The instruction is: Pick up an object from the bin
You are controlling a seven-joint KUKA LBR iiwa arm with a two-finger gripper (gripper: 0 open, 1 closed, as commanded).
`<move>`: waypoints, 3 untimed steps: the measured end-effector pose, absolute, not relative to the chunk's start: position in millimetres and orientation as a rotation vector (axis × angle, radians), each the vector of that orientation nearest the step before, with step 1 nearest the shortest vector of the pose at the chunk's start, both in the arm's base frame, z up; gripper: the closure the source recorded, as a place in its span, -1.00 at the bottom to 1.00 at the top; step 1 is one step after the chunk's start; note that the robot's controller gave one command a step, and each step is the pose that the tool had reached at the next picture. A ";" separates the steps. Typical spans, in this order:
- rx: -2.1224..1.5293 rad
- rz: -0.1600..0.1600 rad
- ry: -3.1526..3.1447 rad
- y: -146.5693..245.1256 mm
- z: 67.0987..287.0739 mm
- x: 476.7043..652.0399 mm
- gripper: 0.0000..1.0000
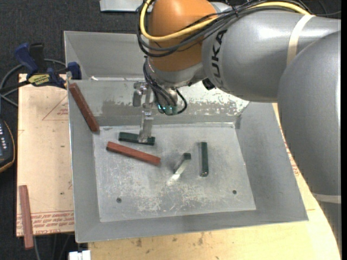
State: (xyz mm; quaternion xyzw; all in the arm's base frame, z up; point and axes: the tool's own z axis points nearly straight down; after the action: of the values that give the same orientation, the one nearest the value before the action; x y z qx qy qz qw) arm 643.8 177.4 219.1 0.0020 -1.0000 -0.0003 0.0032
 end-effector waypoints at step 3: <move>0.773 -0.003 -3.048 184.5 71.2 610.6 1.00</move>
Offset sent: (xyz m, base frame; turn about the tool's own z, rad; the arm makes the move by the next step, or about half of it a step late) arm 0.0066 0.0038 -0.0937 -0.2121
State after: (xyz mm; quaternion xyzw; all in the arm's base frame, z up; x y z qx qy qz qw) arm 610.6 184.5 71.2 0.2459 -0.9693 -0.0010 -0.0013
